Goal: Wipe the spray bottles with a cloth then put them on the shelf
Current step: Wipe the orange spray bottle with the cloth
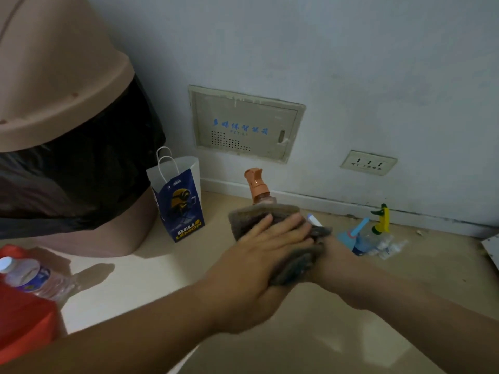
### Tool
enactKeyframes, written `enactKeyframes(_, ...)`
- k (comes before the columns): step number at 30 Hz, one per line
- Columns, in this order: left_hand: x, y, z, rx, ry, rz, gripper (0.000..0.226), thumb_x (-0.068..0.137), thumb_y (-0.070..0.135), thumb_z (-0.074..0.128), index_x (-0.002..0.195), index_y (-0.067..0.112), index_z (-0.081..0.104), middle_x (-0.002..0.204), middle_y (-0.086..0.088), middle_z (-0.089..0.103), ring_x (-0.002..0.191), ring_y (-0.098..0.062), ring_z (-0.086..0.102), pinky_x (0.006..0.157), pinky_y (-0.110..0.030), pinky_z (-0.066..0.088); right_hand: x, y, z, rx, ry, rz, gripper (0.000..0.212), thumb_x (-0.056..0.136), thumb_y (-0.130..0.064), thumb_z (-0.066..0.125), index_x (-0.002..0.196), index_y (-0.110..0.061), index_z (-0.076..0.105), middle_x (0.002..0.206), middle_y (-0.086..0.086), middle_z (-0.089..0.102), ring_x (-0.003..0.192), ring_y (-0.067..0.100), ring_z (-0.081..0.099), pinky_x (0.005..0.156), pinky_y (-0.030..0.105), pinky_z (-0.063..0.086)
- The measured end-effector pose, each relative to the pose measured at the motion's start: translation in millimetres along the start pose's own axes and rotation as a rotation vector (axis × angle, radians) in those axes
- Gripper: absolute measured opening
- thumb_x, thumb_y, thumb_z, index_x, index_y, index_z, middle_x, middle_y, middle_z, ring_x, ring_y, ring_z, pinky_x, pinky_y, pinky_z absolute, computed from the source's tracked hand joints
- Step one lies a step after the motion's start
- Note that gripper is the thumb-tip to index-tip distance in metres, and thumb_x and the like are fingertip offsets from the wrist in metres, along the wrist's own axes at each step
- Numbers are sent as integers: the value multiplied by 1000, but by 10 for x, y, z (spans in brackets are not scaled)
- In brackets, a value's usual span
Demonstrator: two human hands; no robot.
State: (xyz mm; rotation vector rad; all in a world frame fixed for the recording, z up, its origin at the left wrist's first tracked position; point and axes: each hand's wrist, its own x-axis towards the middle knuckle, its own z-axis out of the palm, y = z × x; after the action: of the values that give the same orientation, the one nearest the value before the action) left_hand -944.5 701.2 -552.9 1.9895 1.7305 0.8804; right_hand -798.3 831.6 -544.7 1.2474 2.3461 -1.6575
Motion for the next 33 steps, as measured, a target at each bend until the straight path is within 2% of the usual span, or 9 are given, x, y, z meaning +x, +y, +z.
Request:
enactKeyframes(3, -31, -260, -187, 42, 48, -145, 53, 99, 28, 47, 151, 37, 42, 157, 9, 46, 144, 3, 36, 124, -35, 31, 30, 60, -37, 240, -75, 57, 45, 74, -17, 93, 114, -18, 73, 108, 3, 78, 104, 21, 74, 84, 30, 63)
enactKeyframes(6, -31, -182, -182, -331, 197, -580, 24, 103, 48, 46, 99, 34, 65, 88, 4, 70, 83, -13, 67, 81, -49, 59, 49, 86, -60, 361, -22, 106, 49, 75, -18, 93, 119, -13, 72, 113, 12, 77, 107, 32, 74, 90, 38, 64)
enactKeyframes(10, 83, -157, -272, -940, 595, -1010, 41, 106, 44, 45, 117, 9, 64, 119, -19, 70, 109, -38, 67, 89, -49, 58, 24, 87, -29, 294, 11, 66, 60, 67, -24, 98, 120, -26, 70, 109, -3, 79, 106, 17, 75, 93, 36, 61)
enactKeyframes(13, 148, -46, -400, -1140, 661, -1025, 38, 104, 47, 49, 112, 13, 64, 117, -23, 70, 111, -43, 67, 99, -57, 54, -1, 53, 3, 206, -6, -4, 67, 65, -29, 99, 124, -32, 67, 114, -7, 78, 107, 12, 74, 98, 38, 60)
enactKeyframes(15, 202, 68, -362, -1247, 475, -1041, 34, 100, 52, 54, 113, 22, 66, 103, -13, 78, 101, -35, 72, 95, -51, 55, -44, 12, 63, 139, -37, -63, 66, 66, -27, 100, 123, -32, 65, 111, -12, 78, 102, 7, 75, 90, 31, 62)
enactKeyframes(20, 237, 196, -74, -1188, 241, -978, 43, 99, 58, 51, 127, 29, 63, 98, -1, 79, 61, -10, 72, 50, -21, 51, -72, -52, 221, 32, 120, -193, 71, 60, -22, 102, 118, -31, 63, 103, -16, 76, 92, 1, 75, 78, 24, 62)
enactKeyframes(23, 237, 186, -73, -1278, 134, -986, 46, 93, 61, 59, 115, 22, 72, 97, -2, 81, 78, -15, 79, 73, -30, 59, -57, -19, 283, -130, 202, -248, 80, 53, -50, 99, 121, -43, 57, 114, -14, 68, 101, 3, 70, 85, 31, 62)
enactKeyframes(26, 236, 96, -172, -1169, 173, -957, 45, 79, 52, 80, 115, 27, 71, 98, -4, 81, 89, -25, 79, 82, -43, 62, -118, -64, 264, -203, 162, -285, 100, 53, -57, 97, 138, -51, 44, 126, -24, 50, 115, -5, 57, 91, 14, 54)
enactKeyframes(33, 189, 38, -238, -806, 272, -777, 48, 85, 60, 67, 115, 22, 69, 93, -1, 80, 82, -15, 78, 72, -35, 65, -111, -129, 74, 441, -275, 44, 62, 79, -20, 87, 134, -19, 60, 124, 5, 75, 115, 22, 73, 103, 40, 57)
